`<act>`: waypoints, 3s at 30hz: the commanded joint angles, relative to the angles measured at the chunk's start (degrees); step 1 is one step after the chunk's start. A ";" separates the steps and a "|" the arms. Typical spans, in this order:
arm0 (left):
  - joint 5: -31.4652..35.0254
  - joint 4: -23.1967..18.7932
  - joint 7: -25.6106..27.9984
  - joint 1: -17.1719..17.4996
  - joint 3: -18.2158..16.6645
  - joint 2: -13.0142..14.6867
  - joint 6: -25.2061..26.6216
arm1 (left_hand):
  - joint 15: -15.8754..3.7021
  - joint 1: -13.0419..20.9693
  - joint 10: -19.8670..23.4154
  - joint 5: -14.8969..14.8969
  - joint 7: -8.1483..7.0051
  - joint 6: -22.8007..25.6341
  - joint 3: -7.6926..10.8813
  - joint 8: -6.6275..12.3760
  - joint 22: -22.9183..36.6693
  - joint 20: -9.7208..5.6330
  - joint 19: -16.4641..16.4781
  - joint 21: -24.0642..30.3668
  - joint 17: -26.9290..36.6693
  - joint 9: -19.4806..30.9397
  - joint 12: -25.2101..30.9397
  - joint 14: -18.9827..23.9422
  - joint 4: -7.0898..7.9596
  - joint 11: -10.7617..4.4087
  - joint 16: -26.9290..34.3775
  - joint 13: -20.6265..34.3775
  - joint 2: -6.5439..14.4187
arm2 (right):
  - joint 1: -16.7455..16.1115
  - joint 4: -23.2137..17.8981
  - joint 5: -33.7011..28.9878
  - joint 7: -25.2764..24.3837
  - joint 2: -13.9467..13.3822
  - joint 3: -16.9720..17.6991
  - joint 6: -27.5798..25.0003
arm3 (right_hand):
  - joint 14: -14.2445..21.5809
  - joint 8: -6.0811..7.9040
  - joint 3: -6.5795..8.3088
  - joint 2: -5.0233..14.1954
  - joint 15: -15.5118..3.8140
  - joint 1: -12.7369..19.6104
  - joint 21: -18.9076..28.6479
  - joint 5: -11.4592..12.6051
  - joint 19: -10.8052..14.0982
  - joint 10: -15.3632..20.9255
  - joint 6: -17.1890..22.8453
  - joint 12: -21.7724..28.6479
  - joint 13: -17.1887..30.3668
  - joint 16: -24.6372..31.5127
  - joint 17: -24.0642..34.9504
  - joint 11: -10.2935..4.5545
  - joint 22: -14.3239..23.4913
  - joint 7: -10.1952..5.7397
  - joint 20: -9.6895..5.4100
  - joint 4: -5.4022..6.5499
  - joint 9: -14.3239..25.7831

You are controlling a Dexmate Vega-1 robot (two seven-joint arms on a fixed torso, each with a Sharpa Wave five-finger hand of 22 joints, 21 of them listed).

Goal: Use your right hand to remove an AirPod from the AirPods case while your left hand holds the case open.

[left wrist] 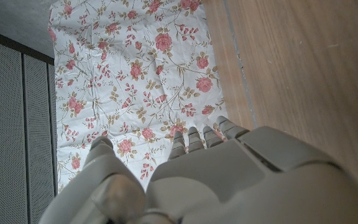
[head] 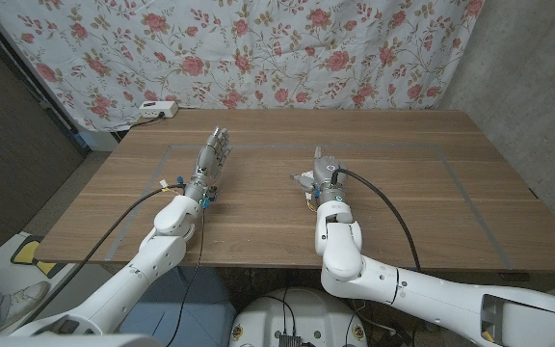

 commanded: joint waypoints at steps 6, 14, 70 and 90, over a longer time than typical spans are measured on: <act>-0.38 0.62 -0.25 -0.02 -0.22 -0.22 -0.36 | -0.13 0.45 0.28 -0.07 -0.10 0.02 0.39 0.11 0.25 -0.18 -0.06 0.37 0.25 0.32 0.04 -0.44 -0.01 -0.28 0.38 0.19 0.00 | 2.46 3.00 0.99 0.49 1.53 -2.09 -1.95 | 0.85 -0.10 -0.30 0.38 0.19 -0.19 -0.08 0.33 0.78 1.15 -0.22 0.62 0.13 0.62 0.33 0.08 0.34 0.51 -0.21 0.04 0.22; -0.62 0.88 -0.38 0.00 -0.30 -0.36 -0.46 | -0.13 0.44 0.27 -0.08 -0.13 0.02 0.43 0.12 0.25 -0.18 -0.06 0.37 0.25 0.32 0.03 -0.44 -0.02 -0.28 0.38 0.19 -0.02 | 3.62 3.96 2.93 -0.03 1.89 -2.99 -2.27 | 0.66 -0.15 -0.35 0.44 0.32 -0.28 -0.23 0.34 0.69 0.99 -0.28 0.49 0.17 0.52 0.39 0.21 0.35 0.47 -0.04 0.10 0.22; -0.76 -1.72 0.28 2.24 -0.55 -0.18 -1.30 | -0.10 0.29 0.35 -0.10 -0.08 -0.10 0.71 0.11 0.25 -0.18 -0.08 0.38 0.26 0.31 0.00 -0.50 -0.10 -0.23 0.36 0.20 -0.08 | 10.57 6.44 20.74 -14.25 2.22 -10.52 -7.62 | -2.77 -0.36 0.65 2.18 0.50 1.77 -1.50 0.23 -1.81 -1.24 -0.80 -0.91 0.79 -1.14 0.80 -0.53 0.33 0.05 -0.78 -0.36 0.25; -0.70 -2.12 0.32 2.69 -0.59 0.18 -1.19 | -0.08 0.26 0.34 -0.10 -0.07 -0.16 0.80 0.10 0.25 -0.20 -0.08 0.38 0.26 0.31 -0.03 -0.47 -0.12 -0.25 0.37 0.20 -0.08 | 9.38 9.87 17.95 -12.81 4.31 -9.38 -7.62 | -1.37 -0.22 0.42 2.13 0.55 1.46 -1.20 0.12 -1.10 0.68 -0.47 -0.25 1.11 -0.50 1.17 -0.48 0.40 -0.64 -0.31 -0.22 0.25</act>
